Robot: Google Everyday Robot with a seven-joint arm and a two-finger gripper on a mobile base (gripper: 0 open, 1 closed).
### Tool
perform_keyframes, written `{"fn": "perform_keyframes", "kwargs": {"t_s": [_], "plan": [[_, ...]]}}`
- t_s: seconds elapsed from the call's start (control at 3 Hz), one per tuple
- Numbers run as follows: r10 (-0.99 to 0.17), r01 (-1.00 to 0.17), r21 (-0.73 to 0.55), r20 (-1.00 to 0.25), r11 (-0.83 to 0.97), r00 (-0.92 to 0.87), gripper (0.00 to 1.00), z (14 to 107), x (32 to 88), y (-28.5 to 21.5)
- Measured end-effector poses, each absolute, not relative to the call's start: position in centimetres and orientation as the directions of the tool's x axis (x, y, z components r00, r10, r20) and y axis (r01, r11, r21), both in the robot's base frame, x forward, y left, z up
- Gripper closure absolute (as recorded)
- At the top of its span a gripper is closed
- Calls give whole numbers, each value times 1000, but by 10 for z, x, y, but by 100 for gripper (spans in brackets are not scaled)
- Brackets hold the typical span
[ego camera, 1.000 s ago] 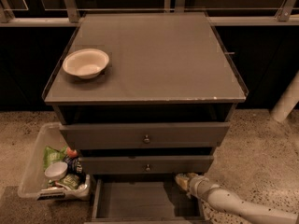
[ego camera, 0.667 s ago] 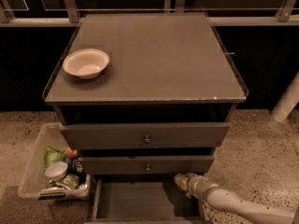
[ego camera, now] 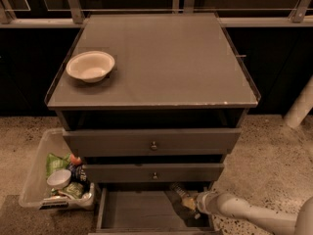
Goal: Pick water bottle from bottom drawer and place on counter
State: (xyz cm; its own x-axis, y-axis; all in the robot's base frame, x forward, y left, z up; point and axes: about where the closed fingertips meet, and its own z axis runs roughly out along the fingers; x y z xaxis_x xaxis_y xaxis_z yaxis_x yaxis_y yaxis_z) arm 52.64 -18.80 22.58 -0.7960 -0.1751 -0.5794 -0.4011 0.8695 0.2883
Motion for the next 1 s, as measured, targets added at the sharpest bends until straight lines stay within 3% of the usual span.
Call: {"fn": "perform_keyframes", "kwargs": {"t_s": [0.67,1.0], "plan": [[-253,-452,402,-457,797,-853,100,264,458,-177],[-269,-502,392,-514,771,-814,100,316,432,-176]]}}
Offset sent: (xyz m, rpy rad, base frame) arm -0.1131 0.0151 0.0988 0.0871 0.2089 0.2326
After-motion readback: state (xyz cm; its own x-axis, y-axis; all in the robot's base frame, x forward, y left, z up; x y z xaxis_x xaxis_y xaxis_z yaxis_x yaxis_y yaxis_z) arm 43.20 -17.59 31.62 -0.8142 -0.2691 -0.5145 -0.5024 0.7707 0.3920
